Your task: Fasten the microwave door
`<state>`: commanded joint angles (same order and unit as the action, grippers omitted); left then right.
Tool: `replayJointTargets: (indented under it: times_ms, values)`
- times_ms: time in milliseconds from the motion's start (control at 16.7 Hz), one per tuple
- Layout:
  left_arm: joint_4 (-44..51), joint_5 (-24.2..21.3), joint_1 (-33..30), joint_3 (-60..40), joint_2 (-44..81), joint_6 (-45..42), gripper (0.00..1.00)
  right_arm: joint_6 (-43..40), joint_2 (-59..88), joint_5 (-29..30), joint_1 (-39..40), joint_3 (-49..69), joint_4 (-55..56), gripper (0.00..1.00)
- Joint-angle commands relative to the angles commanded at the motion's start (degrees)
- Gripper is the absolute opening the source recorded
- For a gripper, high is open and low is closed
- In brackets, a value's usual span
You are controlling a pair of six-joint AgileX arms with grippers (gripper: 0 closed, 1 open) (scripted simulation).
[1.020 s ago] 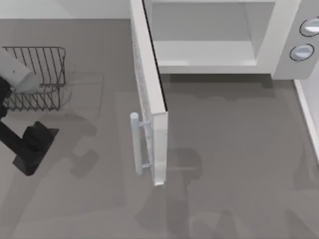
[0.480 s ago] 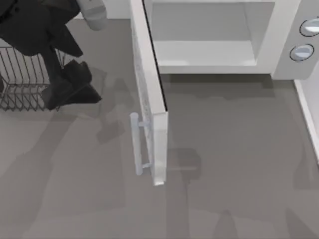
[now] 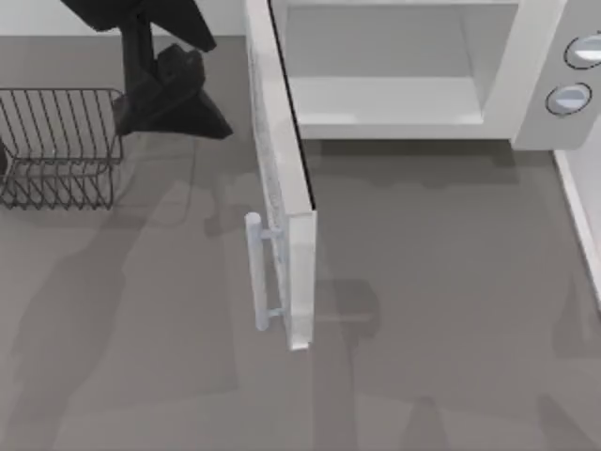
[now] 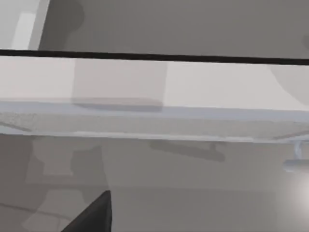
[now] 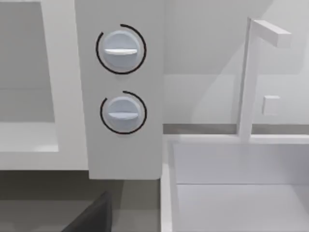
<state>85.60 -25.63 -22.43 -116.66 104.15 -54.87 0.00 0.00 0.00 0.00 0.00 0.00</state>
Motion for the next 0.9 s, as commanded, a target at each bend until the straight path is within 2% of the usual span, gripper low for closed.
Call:
replayJointTargets:
  times_ms: [420, 900]
  values:
    - [-1.0, 0.1, -0.2, 0.9, -0.1, 0.2, 1.0, 0.0, 0.0, 0.0, 0.0, 0.0, 0.0, 1.0]
    - [-17.8, 1.5, -4.9, 16.0, -0.6, 5.0, 1.0, 0.0, 0.0, 0.0, 0.0, 0.0, 0.0, 1.0]
